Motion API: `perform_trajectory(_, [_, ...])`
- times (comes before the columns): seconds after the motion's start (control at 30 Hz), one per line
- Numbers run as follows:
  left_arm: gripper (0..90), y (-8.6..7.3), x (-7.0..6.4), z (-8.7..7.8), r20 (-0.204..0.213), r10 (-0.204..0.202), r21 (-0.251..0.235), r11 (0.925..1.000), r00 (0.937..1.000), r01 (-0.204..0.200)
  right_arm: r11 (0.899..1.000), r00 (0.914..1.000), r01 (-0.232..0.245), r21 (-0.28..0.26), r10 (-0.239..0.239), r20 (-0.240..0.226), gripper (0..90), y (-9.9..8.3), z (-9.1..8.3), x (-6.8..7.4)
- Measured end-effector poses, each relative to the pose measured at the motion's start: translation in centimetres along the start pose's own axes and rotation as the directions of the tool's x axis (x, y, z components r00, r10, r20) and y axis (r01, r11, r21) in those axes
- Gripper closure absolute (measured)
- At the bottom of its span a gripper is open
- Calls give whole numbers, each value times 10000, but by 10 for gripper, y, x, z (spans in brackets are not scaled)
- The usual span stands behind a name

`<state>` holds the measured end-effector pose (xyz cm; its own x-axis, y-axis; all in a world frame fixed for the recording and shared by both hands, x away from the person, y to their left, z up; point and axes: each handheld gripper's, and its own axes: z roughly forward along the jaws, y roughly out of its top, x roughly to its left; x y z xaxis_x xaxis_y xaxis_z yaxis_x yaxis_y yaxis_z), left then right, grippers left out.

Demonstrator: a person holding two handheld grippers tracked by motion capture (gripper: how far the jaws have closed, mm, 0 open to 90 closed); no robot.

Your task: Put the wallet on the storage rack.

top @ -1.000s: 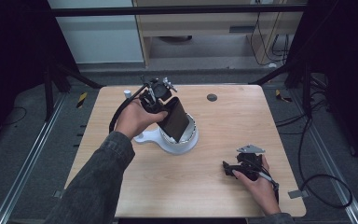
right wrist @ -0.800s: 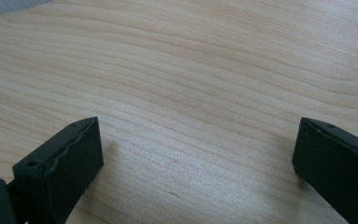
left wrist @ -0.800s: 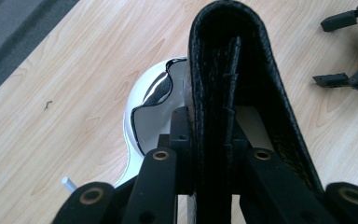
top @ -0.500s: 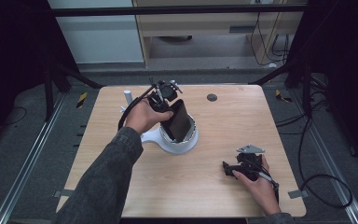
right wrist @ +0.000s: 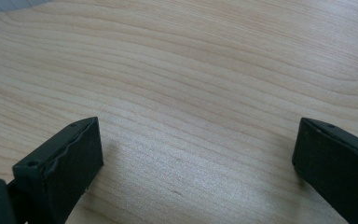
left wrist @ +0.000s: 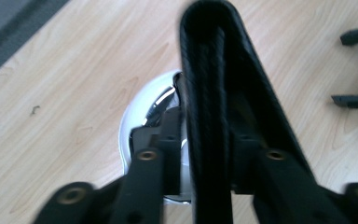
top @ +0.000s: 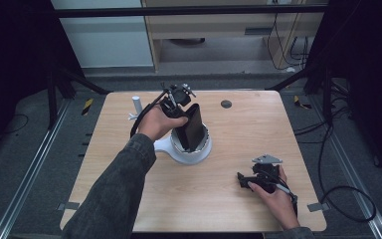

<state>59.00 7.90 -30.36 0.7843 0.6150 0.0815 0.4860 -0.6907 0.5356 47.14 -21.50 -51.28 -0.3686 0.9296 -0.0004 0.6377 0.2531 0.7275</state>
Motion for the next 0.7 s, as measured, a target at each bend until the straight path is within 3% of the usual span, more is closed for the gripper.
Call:
perform_trajectory(0.23, [637, -4, 1, -18, -512, 29, -589, 9982, 9987, -59, 10000, 10000, 19, -4, -19, 2, 19, 0, 0, 0])
perform_trajectory(0.47, [580, -7, -3, -45, -773, 4, -1509, 9885, 9970, -121, 10000, 10000, 63, 4, -63, 0, 17, 0, 0, 0])
perform_trajectory(0.6, [482, -9, -8, -53, -909, 82, -1796, 9834, 9958, -245, 10000, 10000, -12, 30, 12, -2, 11, 0, 1, 1])
perform_trajectory(0.7, [350, -10, -17, -59, -978, 212, -2149, 9757, 9950, -419, 10000, 10000, -19, 50, 19, 32, 7, 1, 1, 1])
